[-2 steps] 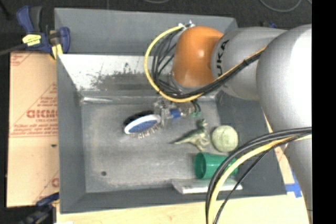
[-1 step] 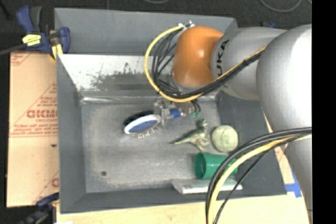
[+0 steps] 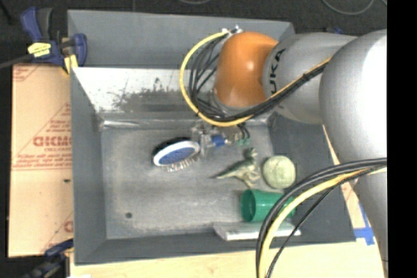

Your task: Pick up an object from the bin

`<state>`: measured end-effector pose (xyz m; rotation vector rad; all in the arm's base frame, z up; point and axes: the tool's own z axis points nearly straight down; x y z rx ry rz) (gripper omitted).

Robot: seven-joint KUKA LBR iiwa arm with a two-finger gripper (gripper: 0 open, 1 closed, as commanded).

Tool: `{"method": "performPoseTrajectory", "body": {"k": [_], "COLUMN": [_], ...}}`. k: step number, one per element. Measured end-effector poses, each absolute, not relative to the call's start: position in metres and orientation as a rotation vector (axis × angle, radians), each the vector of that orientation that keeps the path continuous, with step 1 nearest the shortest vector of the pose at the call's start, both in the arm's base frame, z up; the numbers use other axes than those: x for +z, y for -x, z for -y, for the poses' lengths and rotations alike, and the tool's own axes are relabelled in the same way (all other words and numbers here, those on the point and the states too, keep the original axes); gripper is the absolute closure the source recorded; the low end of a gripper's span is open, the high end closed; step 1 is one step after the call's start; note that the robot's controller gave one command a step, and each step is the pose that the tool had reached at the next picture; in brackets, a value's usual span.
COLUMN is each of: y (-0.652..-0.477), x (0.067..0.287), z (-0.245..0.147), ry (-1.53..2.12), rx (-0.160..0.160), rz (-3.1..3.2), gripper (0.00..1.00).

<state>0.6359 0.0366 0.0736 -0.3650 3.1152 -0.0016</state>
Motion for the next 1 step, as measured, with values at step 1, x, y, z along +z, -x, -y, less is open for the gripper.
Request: {"method": "performPoseTrajectory", "body": {"k": [1], "y": [-0.6344], "x": [0.0842], "z": [-0.0364], "ry": [0.365], "rx": [-0.001], "rz": [-3.122], "gripper": [1.00]}}
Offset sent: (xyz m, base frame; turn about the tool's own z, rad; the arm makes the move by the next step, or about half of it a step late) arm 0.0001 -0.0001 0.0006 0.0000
